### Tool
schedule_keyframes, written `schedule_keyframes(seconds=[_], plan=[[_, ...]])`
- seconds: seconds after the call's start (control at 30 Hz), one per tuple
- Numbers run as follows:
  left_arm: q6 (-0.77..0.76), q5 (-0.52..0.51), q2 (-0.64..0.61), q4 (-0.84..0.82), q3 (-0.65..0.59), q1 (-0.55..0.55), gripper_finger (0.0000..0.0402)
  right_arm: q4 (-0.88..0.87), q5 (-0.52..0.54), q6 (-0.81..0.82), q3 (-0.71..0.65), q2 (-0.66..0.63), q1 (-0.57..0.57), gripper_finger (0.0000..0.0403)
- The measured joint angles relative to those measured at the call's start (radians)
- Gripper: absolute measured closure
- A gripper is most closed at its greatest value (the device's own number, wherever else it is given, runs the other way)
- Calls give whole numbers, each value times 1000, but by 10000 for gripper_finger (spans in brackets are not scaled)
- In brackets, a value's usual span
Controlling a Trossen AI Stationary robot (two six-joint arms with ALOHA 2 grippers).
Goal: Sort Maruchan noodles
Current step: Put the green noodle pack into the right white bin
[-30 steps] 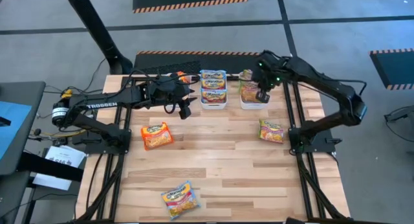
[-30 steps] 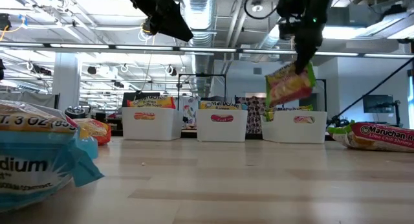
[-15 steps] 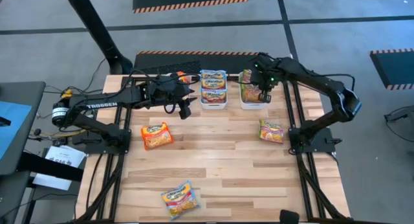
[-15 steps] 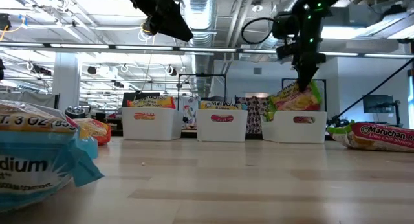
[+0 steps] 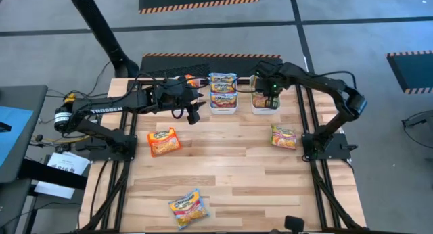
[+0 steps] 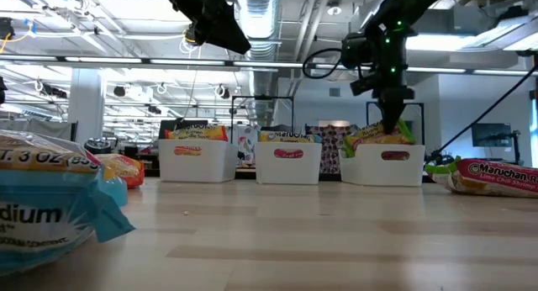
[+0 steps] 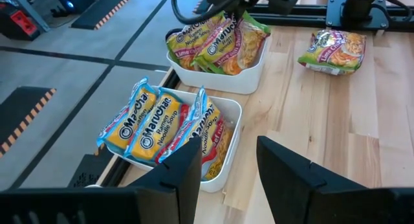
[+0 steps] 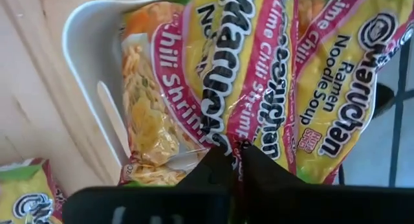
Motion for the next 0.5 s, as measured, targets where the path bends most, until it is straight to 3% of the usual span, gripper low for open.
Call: schedule_keyframes(seconds=[0.5], plan=[[0, -1, 0, 0, 0, 0, 264, -20, 69, 118, 43, 4, 2, 283]])
